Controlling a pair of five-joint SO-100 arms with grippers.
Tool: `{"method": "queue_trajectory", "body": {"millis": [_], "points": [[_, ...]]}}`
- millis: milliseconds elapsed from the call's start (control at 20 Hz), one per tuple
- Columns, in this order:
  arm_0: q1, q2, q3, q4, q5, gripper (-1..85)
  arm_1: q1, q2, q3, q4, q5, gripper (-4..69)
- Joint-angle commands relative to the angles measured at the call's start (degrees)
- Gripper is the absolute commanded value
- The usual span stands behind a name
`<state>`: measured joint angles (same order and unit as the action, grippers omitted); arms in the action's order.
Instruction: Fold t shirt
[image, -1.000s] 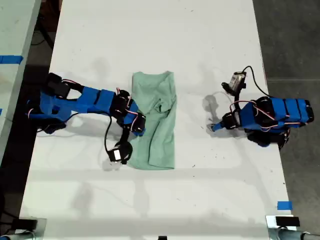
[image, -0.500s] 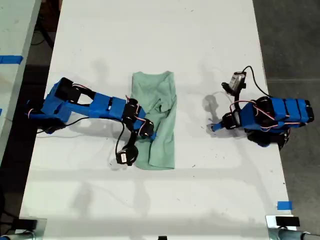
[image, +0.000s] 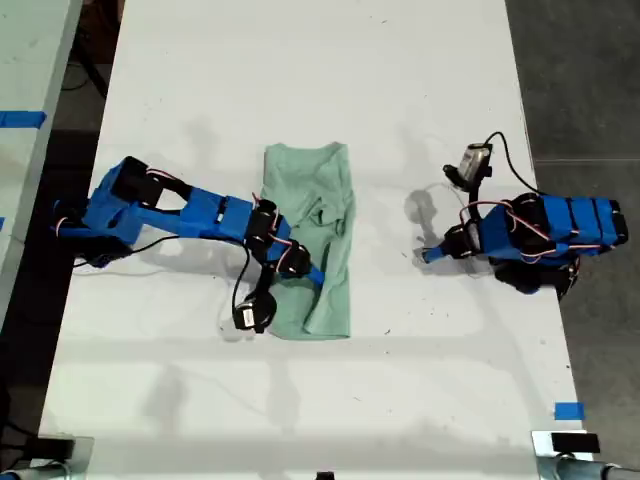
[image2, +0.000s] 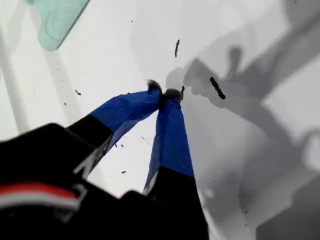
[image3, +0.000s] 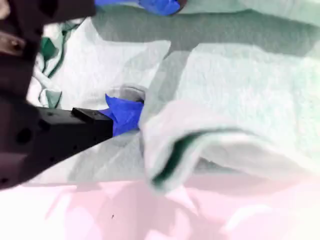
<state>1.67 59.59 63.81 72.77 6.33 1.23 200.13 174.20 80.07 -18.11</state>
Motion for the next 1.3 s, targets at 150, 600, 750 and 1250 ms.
{"method": "queue_trajectory", "body": {"millis": [150, 600, 750, 1250], "points": [[0.7, 3.16, -7.12, -3.78, -8.61, 26.7, 0.53, 0.09, 3.08, -1.14, -0.35, 2.9], [2.02, 10.55, -6.59, -9.76, -14.5, 24.7, 0.53, 0.09, 3.08, -1.14, -0.7, 2.9], [1.93, 19.25, -5.54, 2.2, -19.95, 24.7, 0.53, 0.09, 3.08, -1.14, -0.7, 2.9], [7.56, 98.09, 54.58, 14.77, -46.41, 9.3, 0.53, 0.18, 3.08, -1.14, -0.7, 2.9]]}}
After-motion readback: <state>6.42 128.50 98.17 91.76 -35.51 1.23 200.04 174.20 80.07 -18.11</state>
